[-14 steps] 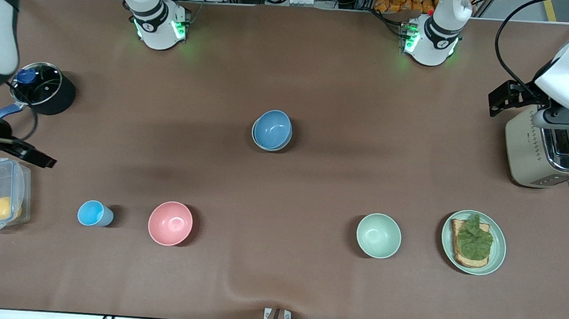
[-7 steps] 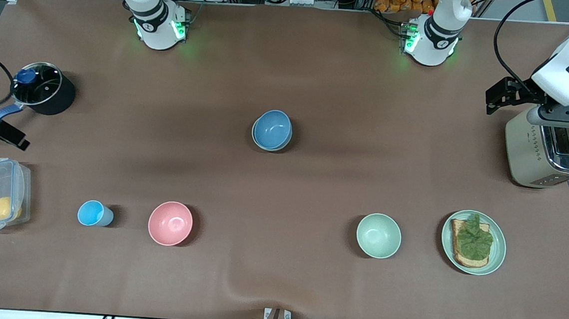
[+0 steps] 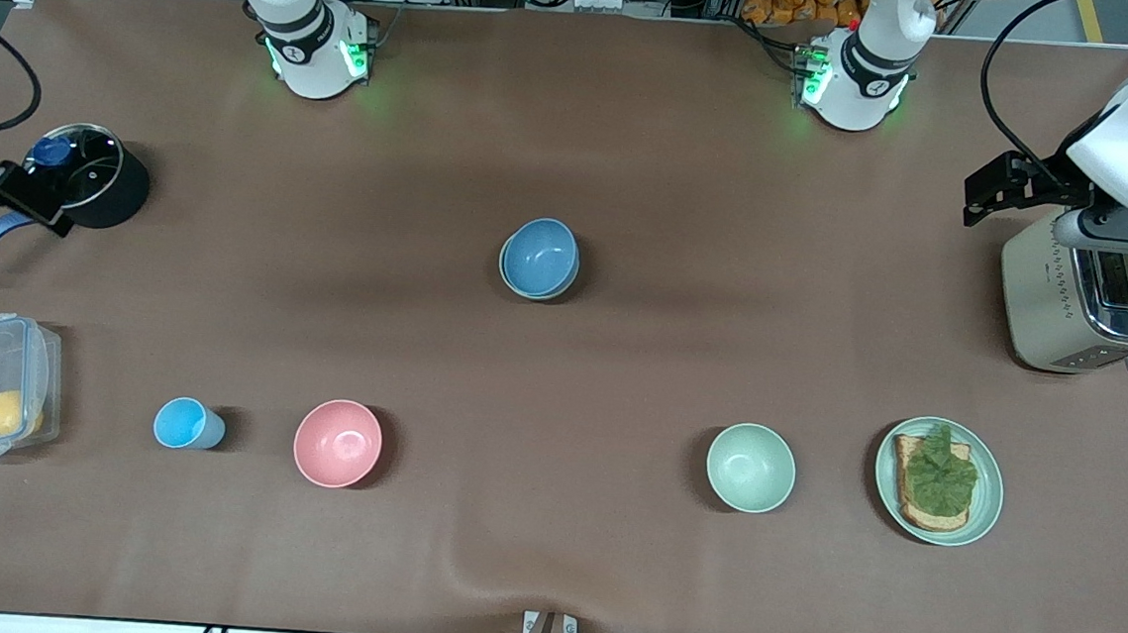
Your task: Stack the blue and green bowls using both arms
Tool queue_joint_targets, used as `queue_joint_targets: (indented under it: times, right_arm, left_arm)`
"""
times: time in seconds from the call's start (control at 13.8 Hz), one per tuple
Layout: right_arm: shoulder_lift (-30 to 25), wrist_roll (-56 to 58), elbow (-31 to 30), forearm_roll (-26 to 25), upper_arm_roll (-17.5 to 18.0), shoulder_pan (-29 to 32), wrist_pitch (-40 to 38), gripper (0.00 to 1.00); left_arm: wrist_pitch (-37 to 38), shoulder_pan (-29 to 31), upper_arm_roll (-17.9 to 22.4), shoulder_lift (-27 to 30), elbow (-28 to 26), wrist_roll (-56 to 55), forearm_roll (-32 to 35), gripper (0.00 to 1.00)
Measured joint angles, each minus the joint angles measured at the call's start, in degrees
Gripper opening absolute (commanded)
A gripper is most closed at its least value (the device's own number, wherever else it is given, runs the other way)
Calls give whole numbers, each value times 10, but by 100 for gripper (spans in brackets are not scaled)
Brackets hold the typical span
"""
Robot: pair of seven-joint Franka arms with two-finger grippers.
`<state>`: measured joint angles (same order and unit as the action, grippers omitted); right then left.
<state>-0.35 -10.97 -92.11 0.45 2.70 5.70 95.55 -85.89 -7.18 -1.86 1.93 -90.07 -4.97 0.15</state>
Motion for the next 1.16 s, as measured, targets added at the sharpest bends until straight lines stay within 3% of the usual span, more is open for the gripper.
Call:
queue_joint_targets:
  times: [1.16]
  right_arm:
    - [-14, 9, -15, 1, -9, -35, 17, 100]
  left_arm:
    - [0, 2, 0, 0, 3, 0, -1, 100]
